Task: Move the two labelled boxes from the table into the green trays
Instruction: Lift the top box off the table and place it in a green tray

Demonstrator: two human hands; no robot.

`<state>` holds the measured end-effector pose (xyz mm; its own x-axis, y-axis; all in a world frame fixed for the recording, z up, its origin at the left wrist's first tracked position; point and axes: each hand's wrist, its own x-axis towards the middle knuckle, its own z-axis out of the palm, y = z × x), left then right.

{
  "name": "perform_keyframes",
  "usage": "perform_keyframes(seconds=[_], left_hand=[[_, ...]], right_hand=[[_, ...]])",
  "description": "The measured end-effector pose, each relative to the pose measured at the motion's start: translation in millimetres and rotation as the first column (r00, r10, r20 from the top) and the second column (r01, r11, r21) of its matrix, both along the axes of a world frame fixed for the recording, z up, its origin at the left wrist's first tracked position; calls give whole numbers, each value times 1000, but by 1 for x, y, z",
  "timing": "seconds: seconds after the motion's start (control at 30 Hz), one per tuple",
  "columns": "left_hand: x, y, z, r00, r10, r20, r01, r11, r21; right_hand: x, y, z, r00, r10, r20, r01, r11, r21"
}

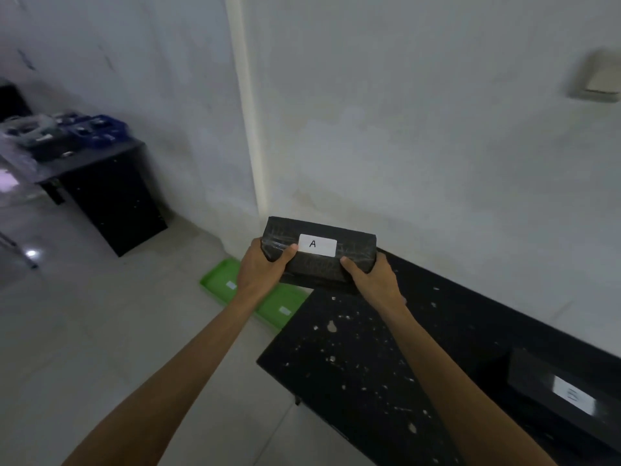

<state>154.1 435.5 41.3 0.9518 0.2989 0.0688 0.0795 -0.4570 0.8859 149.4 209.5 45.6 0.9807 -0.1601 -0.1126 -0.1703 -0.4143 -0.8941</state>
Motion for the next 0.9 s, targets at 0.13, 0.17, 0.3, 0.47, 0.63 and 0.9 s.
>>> perform_keyframes(seconds=[0.13,0.17,0.3,0.47,0.63,0.9], left_hand=[[17,59,-15,997,74,-21,-74,997,4],[23,73,-18,996,90,-22,-90,996,3],[57,122,-32,994,106,-40,-105,994,28],[115,169,-41,989,137,-63,-134,990,42],[179,212,-46,983,166,-79,-165,986,14],[272,253,-96,984,6,-176,15,993,118]], right_hand=[[33,51,-13,995,86,-49,-83,995,45],[43,64,-16,993,106,-57,-103,993,57],[88,107,-33,979,187,-84,-181,980,77],[158,157,-48,962,255,-92,-249,966,74],[222,201,-59,966,238,-102,-225,966,132],[295,241,-106,984,72,-160,-59,995,86]])
